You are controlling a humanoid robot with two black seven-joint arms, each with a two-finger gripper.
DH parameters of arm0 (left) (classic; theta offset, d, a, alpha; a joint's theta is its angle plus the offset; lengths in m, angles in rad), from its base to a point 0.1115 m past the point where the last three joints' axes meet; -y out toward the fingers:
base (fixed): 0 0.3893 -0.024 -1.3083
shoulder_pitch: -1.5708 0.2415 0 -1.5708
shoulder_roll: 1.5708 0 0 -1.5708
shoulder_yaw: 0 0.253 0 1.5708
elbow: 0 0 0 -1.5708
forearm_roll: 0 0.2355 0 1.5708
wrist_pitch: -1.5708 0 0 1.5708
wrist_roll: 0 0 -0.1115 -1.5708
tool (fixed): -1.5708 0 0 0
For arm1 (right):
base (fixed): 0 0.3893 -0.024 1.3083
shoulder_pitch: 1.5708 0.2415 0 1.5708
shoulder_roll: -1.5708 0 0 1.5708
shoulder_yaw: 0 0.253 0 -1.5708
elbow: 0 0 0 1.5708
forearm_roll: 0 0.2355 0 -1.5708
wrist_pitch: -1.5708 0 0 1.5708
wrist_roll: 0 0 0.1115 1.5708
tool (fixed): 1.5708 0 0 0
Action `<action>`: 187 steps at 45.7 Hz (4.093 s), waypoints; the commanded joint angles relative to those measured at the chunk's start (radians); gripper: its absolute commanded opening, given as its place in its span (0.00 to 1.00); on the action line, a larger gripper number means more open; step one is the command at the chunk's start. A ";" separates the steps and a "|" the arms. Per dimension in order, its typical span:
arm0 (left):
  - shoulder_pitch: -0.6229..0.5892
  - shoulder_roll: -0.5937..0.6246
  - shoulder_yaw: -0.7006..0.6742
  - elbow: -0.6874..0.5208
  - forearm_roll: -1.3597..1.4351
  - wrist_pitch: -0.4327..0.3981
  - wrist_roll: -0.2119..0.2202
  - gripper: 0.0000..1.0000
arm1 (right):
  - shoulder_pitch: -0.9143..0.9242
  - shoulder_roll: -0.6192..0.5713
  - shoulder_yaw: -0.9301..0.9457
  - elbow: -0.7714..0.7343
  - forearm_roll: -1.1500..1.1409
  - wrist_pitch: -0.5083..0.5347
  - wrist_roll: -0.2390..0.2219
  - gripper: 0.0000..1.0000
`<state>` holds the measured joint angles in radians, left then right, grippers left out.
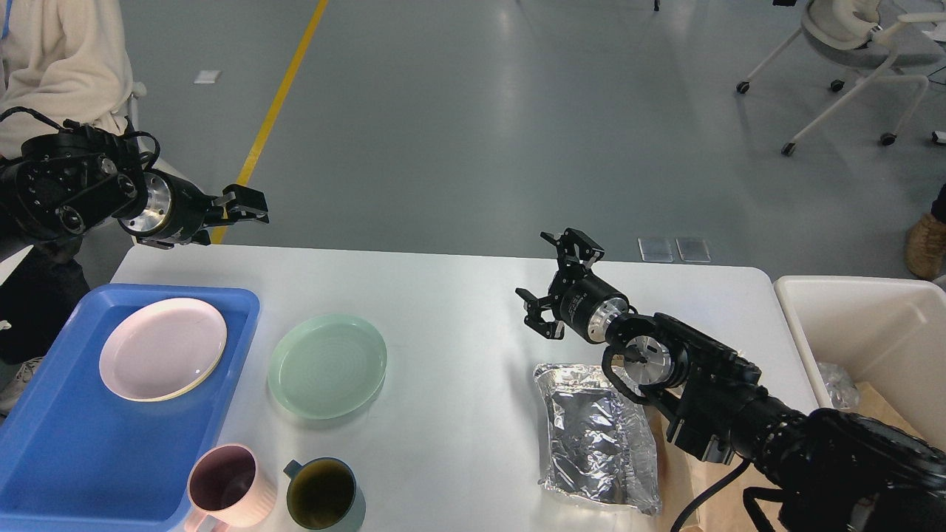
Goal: Tidy desktop
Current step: 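Raise the left arm and swing the left gripper toward the table, then move the left gripper over the green plate toward the blue tray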
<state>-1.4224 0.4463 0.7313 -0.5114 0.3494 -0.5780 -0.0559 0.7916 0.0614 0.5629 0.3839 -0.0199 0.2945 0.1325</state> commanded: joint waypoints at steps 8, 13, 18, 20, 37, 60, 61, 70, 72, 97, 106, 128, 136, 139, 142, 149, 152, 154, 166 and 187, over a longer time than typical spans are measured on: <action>-0.024 0.000 0.036 -0.007 -0.001 -0.046 -0.012 0.97 | 0.000 0.000 0.000 0.000 0.000 0.000 -0.001 1.00; -0.032 0.000 0.036 -0.006 -0.003 -0.046 0.004 0.97 | 0.000 0.000 0.000 0.000 0.000 0.000 -0.001 1.00; -0.029 -0.008 0.034 -0.006 -0.001 -0.051 0.005 0.97 | 0.000 0.000 0.000 0.001 0.000 0.000 -0.001 1.00; -0.026 -0.008 0.034 -0.006 -0.001 -0.051 0.005 0.97 | 0.000 0.000 0.000 0.000 0.000 0.000 -0.001 1.00; -0.046 -0.011 0.034 -0.006 -0.003 -0.051 0.005 0.97 | 0.000 0.000 0.000 0.001 0.000 0.000 -0.001 1.00; -0.052 -0.017 0.023 -0.016 -0.003 -0.085 0.005 0.97 | 0.000 0.000 0.000 0.001 0.000 0.000 0.001 1.00; -0.053 -0.017 0.022 -0.016 -0.003 -0.085 0.005 0.97 | 0.000 0.000 0.000 0.000 0.000 0.000 -0.001 1.00; -0.066 -0.018 0.020 -0.016 -0.003 -0.088 0.005 0.97 | 0.000 0.000 -0.001 0.000 0.000 0.000 -0.001 1.00; -0.067 -0.018 0.019 -0.019 -0.004 -0.092 0.001 0.97 | 0.000 0.000 0.000 0.000 0.000 0.000 -0.001 1.00; -0.043 -0.029 0.057 -0.035 -0.007 -0.278 0.008 0.97 | 0.000 0.000 0.000 0.001 0.000 0.000 0.001 1.00; -0.033 -0.132 0.115 -0.035 0.000 -0.227 0.011 0.97 | 0.000 0.000 0.000 0.000 0.000 0.000 0.001 1.00; -0.092 -0.345 0.306 -0.099 -0.003 -0.275 0.010 0.97 | 0.000 0.000 0.000 0.000 0.000 0.000 0.001 1.00; -0.197 -0.345 0.319 -0.222 -0.007 -0.379 0.008 0.97 | 0.000 0.000 0.000 0.000 0.000 0.000 0.001 1.00; -0.219 -0.345 0.319 -0.245 -0.009 -0.382 0.007 0.97 | 0.000 0.000 0.000 0.001 0.000 0.000 0.001 1.00; -0.237 -0.345 0.316 -0.263 -0.017 -0.382 0.005 0.97 | 0.000 0.000 -0.001 0.000 0.000 0.000 -0.001 1.00; -0.259 -0.351 0.304 -0.308 -0.021 -0.382 -0.004 0.97 | 0.000 0.000 0.000 0.000 0.000 0.000 0.001 1.00; -0.260 -0.365 0.301 -0.312 -0.021 -0.382 -0.004 0.97 | 0.000 0.000 0.000 0.000 0.000 0.000 -0.001 1.00; -0.257 -0.379 0.301 -0.312 -0.021 -0.382 -0.004 0.97 | 0.000 0.000 0.000 0.000 0.000 0.000 0.001 1.00; -0.250 -0.460 0.300 -0.361 -0.038 -0.382 -0.004 0.97 | 0.000 0.000 -0.001 0.000 0.000 0.000 0.001 1.00; -0.320 -0.457 0.319 -0.444 -0.110 -0.382 -0.001 0.97 | 0.000 0.000 0.000 0.000 0.000 0.000 -0.001 1.00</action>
<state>-1.7333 -0.0189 1.0370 -0.9453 0.2399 -0.9600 -0.0584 0.7915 0.0613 0.5626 0.3835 -0.0199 0.2945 0.1327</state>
